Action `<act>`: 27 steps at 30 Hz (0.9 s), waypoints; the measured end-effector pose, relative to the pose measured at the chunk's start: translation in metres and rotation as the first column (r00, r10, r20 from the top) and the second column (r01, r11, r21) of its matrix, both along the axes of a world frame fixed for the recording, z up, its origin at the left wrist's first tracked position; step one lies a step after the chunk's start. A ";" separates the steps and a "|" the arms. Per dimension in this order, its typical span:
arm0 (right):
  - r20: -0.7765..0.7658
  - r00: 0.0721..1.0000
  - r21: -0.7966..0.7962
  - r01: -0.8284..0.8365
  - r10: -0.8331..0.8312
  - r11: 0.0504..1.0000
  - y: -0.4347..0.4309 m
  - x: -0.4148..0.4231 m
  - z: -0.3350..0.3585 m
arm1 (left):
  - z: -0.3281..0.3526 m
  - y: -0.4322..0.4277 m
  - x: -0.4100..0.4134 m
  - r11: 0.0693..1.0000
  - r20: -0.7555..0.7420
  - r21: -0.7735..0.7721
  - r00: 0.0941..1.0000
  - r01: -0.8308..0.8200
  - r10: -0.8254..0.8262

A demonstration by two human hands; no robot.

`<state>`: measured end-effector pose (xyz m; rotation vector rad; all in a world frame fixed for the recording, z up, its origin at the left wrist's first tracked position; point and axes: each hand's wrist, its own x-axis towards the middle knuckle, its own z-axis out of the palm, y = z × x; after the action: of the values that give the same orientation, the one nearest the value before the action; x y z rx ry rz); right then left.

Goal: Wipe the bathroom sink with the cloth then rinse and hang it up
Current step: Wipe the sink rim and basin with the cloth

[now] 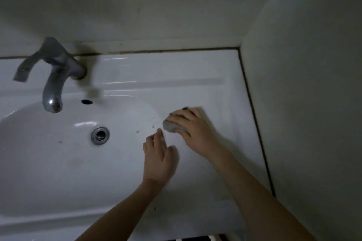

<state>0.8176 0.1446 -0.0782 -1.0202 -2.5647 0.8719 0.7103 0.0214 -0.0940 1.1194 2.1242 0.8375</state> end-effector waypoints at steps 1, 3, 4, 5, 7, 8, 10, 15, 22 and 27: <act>0.004 1.000 0.029 0.030 -0.030 0.999 0.016 -0.002 -0.003 | -0.002 -0.001 0.000 1.000 -0.004 -0.018 1.000 -0.011 0.011; 0.012 0.993 0.106 0.115 -0.116 0.988 0.053 -0.007 -0.005 | -0.005 -0.003 -0.001 1.000 -0.012 -0.025 1.000 -0.014 0.013; 0.011 0.989 0.139 0.145 -0.148 0.980 0.066 -0.008 -0.006 | -0.007 -0.004 -0.001 1.000 -0.010 -0.022 1.000 -0.006 0.006; 0.013 0.986 0.163 0.161 -0.165 0.973 0.074 -0.004 -0.006 | -0.007 -0.004 -0.001 1.000 -0.008 -0.019 1.000 0.000 -0.001; 0.014 0.974 0.217 0.217 -0.226 0.952 0.074 0.012 -0.008 | -0.008 -0.005 -0.002 1.000 0.004 -0.024 1.000 -0.001 0.002; 0.010 0.958 0.247 0.274 -0.285 0.930 0.072 0.020 -0.009 | -0.008 -0.005 -0.002 1.000 0.011 -0.031 1.000 -0.006 0.006; 0.010 0.923 0.264 0.368 -0.384 0.892 0.066 0.028 -0.009 | -0.008 -0.005 -0.002 0.999 0.012 -0.034 1.000 -0.001 0.001; 0.045 0.870 0.159 0.480 -0.492 0.863 0.028 0.031 -0.001 | -0.002 -0.005 -0.002 0.999 0.045 -0.052 0.999 -0.004 0.006; 0.248 0.883 -0.005 0.414 -0.400 0.910 -0.124 0.106 0.025 | 0.002 -0.003 -0.003 0.996 0.049 -0.090 0.999 0.004 0.000; 0.254 0.858 0.007 0.460 -0.447 0.888 -0.165 0.043 0.020 | 0.003 -0.002 -0.004 0.997 0.047 -0.072 0.999 0.004 -0.001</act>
<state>0.8605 -0.0203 -0.0579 -1.7595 -2.3239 0.7193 0.7066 0.0198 -0.0912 1.0548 2.0970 0.7725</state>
